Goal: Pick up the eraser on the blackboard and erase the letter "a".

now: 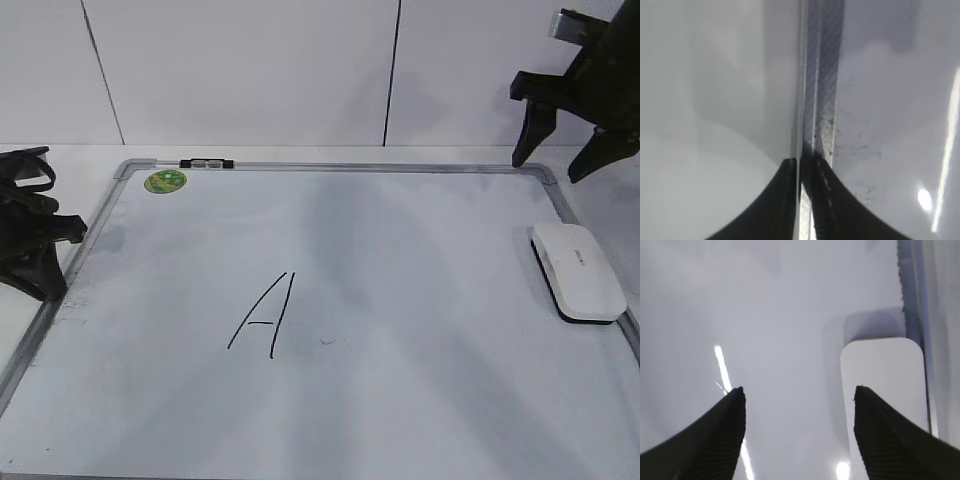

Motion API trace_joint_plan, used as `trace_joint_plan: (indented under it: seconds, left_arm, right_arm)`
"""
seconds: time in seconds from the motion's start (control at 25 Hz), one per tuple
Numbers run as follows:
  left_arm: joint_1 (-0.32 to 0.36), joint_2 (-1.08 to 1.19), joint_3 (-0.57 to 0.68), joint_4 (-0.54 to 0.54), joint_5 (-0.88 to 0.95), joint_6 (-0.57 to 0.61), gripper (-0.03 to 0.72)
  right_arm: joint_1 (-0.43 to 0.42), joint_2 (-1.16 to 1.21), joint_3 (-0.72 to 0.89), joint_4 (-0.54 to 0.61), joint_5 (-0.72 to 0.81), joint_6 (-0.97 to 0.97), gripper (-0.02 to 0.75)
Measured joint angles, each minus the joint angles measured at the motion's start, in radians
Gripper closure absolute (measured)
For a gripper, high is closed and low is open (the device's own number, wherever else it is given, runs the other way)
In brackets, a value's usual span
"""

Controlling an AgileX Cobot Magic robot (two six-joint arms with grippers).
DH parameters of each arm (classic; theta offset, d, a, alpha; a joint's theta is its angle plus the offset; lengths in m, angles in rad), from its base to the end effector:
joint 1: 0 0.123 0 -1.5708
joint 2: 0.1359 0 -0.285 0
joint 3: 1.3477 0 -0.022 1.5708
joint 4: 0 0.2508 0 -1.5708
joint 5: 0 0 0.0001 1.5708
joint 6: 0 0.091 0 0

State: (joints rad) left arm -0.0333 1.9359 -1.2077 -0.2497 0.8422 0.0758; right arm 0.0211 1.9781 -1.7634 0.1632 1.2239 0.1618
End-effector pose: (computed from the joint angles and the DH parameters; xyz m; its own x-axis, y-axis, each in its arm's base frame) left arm 0.3594 -0.0288 0.1517 -0.9947 -0.0576 -0.0857 -0.0402 0.9805 -0.1921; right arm 0.4183 0.0227 0.2692 -0.9637 0.1932 -0.1844 0.1571 0.9685 0.1934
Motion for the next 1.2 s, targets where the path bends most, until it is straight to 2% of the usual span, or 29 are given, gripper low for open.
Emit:
trace_joint_plan:
  seconds: [0.28, 0.4, 0.56, 0.92, 1.2]
  left_arm:
    - [0.000, 0.001, 0.000, 0.022, -0.007, 0.000, 0.520]
    - [0.000, 0.001, 0.000, 0.025, 0.001, 0.000, 0.499]
    - [0.000, -0.001, -0.034, 0.032, 0.082, 0.000, 0.492]
    - [0.000, -0.138, -0.252, 0.034, 0.300, 0.000, 0.488]
    - [0.000, -0.327, -0.274, 0.024, 0.339, 0.000, 0.487]
  right_arm:
    - [0.000, -0.013, -0.002, 0.031, 0.002, 0.000, 0.197]
    - [0.000, -0.033, -0.002, 0.031, 0.002, -0.002, 0.197]
    - [0.000, -0.073, -0.002, 0.031, 0.002, -0.006, 0.197]
    - [0.000, -0.253, -0.002, 0.031, 0.013, -0.028, 0.197]
    - [0.000, -0.433, -0.002, 0.031, 0.028, -0.028, 0.197]
